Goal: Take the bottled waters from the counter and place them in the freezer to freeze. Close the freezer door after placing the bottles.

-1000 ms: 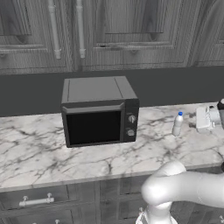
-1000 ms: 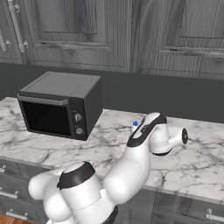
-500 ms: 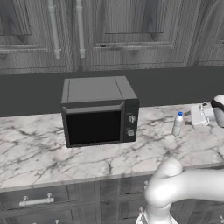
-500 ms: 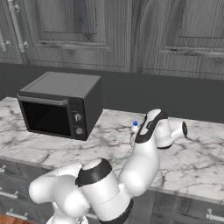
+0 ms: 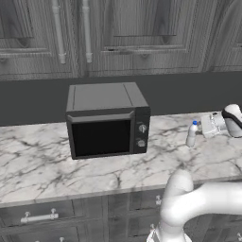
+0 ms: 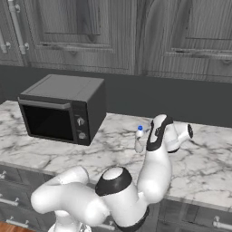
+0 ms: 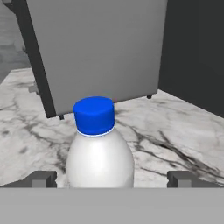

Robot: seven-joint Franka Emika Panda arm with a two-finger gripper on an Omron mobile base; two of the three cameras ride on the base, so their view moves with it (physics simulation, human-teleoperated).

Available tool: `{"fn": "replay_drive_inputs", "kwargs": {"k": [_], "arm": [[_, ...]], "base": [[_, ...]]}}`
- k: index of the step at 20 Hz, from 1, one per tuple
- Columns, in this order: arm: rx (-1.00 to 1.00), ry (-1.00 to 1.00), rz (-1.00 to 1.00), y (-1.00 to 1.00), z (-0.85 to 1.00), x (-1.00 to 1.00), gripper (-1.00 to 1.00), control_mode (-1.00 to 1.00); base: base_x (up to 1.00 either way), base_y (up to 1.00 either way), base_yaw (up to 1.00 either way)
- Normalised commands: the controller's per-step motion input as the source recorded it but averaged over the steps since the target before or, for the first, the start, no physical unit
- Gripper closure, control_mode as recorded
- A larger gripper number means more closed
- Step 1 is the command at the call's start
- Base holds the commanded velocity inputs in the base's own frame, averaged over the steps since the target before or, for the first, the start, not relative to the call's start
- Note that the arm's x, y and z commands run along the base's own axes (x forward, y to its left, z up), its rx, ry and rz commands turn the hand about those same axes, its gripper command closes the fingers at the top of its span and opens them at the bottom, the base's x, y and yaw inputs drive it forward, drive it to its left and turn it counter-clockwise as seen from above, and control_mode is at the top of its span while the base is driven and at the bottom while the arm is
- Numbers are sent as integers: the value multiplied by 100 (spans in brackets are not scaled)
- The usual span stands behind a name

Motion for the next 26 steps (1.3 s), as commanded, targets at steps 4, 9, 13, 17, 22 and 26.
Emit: {"fn": "replay_drive_inputs", "kwargs": {"k": [4, 9, 13, 17, 22, 26], "arm": [[0, 1, 1, -3, -14, 18, -100, -100], [0, 0, 9, 0, -7, 0, -100, -100], [0, 0, 10, 0, -2, 0, -100, -100], [0, 0, 8, 0, 0, 0, -100, -100], [0, 1, 5, 9, -1, 0, -100, -100], [0, 0, 1, 16, 0, 0, -100, -100]], "base": [[0, 0, 0], [0, 0, 0], [0, 0, 0], [0, 0, 0], [0, 0, 0], [0, 0, 0]]}}
